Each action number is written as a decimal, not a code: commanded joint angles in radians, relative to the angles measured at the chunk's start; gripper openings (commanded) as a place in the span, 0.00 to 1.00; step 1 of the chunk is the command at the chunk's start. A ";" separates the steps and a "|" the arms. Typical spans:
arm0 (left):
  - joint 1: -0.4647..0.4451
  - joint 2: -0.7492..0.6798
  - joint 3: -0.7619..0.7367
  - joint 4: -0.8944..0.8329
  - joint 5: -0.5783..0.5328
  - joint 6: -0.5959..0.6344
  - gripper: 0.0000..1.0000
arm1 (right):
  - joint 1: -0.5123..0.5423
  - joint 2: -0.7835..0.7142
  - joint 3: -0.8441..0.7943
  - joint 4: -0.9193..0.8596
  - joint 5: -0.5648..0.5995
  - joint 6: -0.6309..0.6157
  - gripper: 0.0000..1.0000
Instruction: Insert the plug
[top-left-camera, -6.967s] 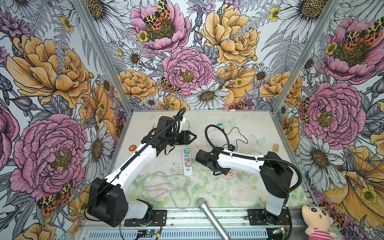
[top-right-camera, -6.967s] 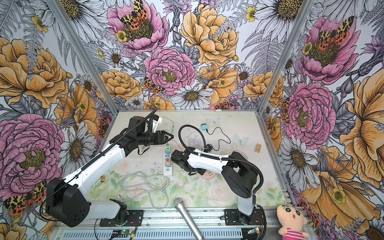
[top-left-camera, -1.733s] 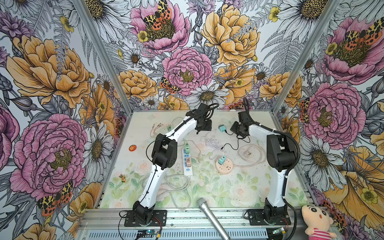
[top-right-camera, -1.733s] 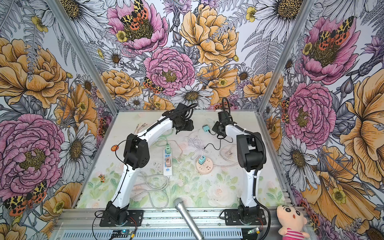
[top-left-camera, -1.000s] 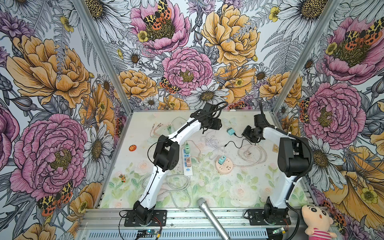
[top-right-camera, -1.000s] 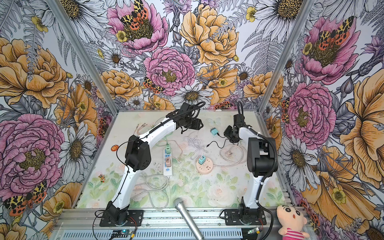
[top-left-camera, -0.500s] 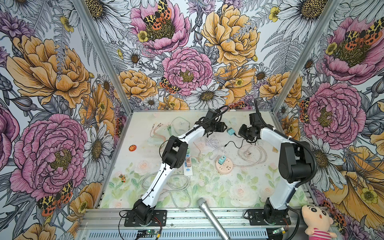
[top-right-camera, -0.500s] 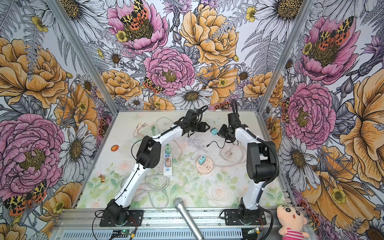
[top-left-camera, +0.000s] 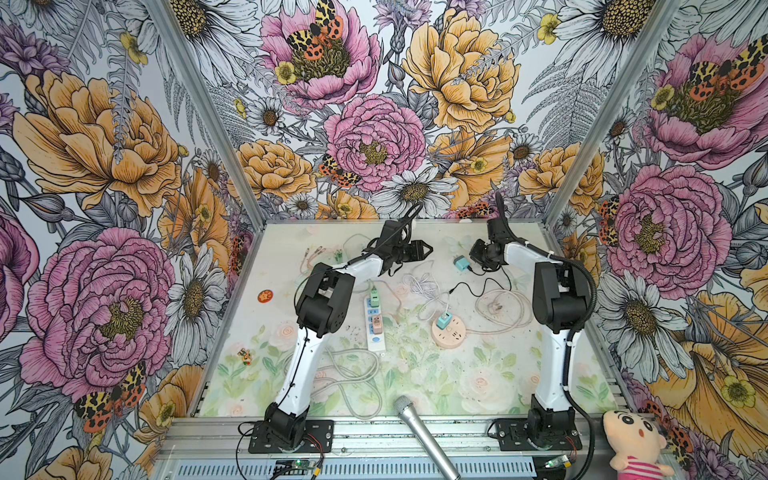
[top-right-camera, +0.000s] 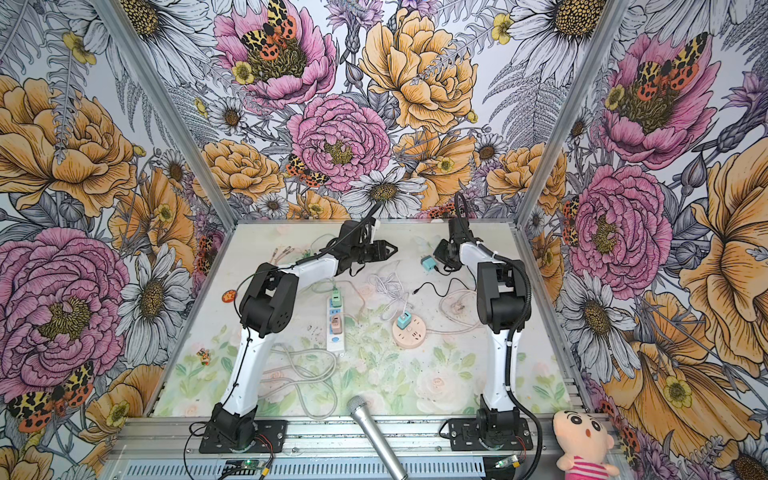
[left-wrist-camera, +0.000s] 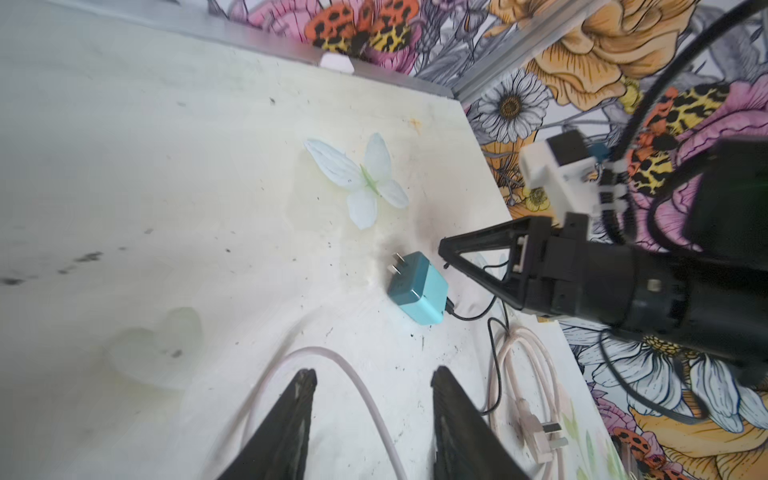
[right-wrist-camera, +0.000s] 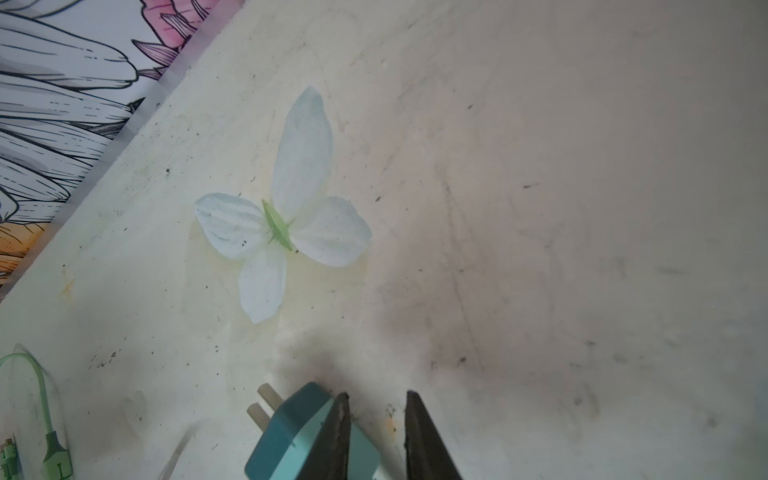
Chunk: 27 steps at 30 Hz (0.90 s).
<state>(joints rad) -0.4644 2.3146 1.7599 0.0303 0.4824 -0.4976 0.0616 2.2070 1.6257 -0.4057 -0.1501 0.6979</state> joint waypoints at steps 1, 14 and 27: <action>0.022 -0.126 -0.026 0.043 0.018 0.040 0.48 | 0.001 0.041 0.049 0.026 0.024 0.016 0.25; 0.017 -0.238 -0.085 -0.052 -0.012 0.119 0.48 | 0.058 0.083 0.043 0.026 -0.020 0.007 0.26; -0.012 -0.309 -0.157 -0.155 -0.036 0.192 0.48 | 0.127 0.017 -0.051 0.025 -0.135 -0.081 0.26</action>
<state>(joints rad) -0.4576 2.0617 1.6070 -0.0826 0.4610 -0.3767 0.1638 2.2387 1.6154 -0.3450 -0.2218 0.6586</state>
